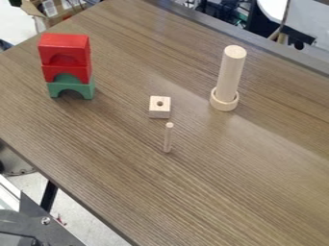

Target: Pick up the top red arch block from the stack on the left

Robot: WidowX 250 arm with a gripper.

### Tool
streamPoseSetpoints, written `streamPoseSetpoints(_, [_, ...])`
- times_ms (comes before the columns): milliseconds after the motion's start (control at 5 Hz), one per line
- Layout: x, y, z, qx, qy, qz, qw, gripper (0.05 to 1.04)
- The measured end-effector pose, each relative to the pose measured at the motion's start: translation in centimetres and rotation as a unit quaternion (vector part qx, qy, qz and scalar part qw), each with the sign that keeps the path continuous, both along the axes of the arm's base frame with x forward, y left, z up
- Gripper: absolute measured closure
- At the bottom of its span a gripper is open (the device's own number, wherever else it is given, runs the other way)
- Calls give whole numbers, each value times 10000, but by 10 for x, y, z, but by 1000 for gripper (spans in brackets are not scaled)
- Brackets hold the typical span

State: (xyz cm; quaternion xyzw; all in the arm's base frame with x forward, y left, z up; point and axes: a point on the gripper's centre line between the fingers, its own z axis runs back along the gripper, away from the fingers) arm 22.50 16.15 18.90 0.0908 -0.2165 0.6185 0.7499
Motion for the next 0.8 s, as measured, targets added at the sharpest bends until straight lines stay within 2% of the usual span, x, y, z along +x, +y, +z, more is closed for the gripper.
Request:
streamPoseSetpoints(200, [-1, -2, -8, -67, 123, -26, 9999, 85])
streamPoseSetpoints(400, [20, -20, -13, -86, 92, 705, 9974, 85])
streamPoseSetpoints(600, [37, -31, -20, -67, 146, 1572, 9874, 85])
streamPoseSetpoints(800, [47, -30, -31, -73, 312, 2450, 9690, 85])
